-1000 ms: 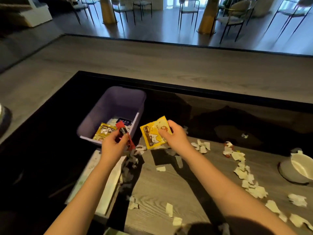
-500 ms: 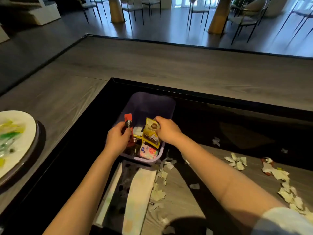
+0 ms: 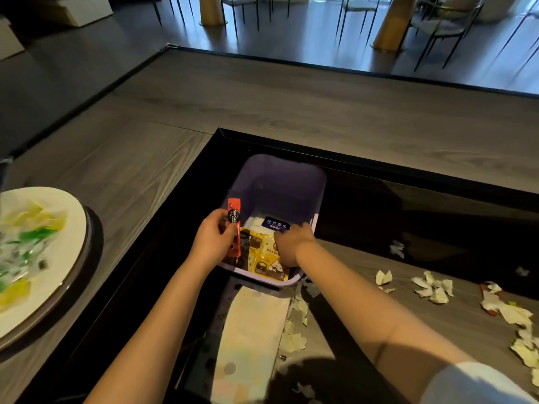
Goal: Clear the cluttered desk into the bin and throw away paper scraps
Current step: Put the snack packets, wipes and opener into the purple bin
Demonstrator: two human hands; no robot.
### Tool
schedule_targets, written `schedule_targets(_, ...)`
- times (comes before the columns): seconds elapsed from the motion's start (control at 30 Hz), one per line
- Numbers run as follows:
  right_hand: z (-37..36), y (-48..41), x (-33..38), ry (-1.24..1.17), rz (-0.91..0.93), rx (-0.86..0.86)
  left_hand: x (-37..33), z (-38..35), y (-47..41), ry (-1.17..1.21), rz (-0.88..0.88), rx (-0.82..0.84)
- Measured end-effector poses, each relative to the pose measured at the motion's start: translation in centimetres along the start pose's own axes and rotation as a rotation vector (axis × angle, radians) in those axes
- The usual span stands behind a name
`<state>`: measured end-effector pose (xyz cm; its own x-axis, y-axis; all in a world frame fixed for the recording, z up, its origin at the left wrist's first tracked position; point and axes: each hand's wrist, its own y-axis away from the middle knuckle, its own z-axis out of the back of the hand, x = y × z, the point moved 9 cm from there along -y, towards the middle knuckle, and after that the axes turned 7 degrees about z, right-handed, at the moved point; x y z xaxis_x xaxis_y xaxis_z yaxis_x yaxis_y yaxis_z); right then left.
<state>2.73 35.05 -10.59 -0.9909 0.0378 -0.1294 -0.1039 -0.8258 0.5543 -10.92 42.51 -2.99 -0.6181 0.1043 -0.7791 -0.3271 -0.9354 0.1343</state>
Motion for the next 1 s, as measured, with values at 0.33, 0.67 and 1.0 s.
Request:
schedule_targets(0.33,1.4,1.0,0.6,-0.046,0.09,-0.178,-0.3,-3.9,-1.9,-0.319,0.005,0.172)
schedule_targets(0.67,2.4,5.8,-1.1,-0.301,0.135,-0.502,3.3,-8.2,-2.9,-0.75,0.069,0.443)
schedule_targets(1.0,1.2,12.0,-4.9,-0.532,0.033,-0.783,-3.0,-7.4,0.6,-0.885,-0.208,0.139)
